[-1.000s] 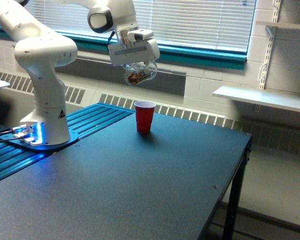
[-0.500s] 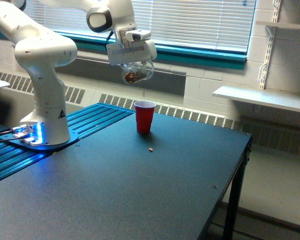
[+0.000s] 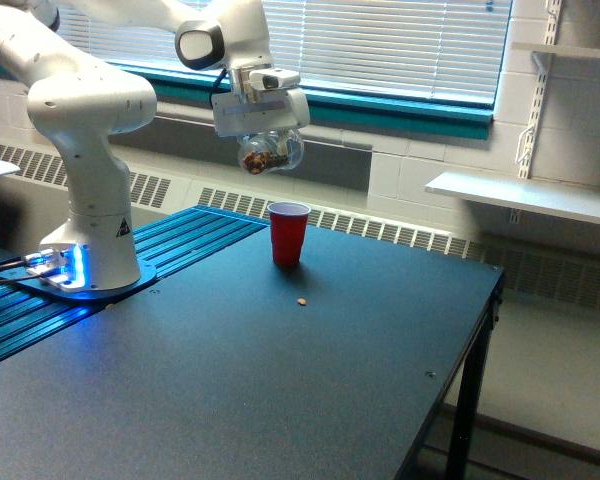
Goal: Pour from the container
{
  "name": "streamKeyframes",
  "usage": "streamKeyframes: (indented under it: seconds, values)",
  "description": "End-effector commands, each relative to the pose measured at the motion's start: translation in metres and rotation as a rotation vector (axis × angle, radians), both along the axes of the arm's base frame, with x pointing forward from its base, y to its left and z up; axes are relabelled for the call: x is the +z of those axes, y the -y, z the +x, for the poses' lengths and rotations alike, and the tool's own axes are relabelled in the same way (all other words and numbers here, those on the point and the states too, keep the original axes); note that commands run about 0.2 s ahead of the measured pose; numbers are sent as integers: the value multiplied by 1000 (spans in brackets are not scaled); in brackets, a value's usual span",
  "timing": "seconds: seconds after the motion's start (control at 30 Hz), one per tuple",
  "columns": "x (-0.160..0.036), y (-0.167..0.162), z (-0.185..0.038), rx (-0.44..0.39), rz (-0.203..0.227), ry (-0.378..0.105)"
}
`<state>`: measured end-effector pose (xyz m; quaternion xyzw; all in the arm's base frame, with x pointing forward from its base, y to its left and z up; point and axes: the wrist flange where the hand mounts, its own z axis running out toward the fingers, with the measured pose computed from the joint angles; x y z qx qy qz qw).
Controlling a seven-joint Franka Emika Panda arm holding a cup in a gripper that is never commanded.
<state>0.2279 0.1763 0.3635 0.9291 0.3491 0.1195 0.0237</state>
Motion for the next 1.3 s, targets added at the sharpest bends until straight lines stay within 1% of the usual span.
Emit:
streamKeyframes:
  seconds: [0.03, 0.53, 0.83, 1.13, 1.3]
  values:
    - [-16, 14, 0, -20, -31, -28]
    - [-24, 19, 1, -3, -90, -38]
    - [-27, 22, 1, 4, -109, -46]
    - [-34, 19, -1, 20, -136, -53]
    - [-39, 15, -3, 27, -144, -56]
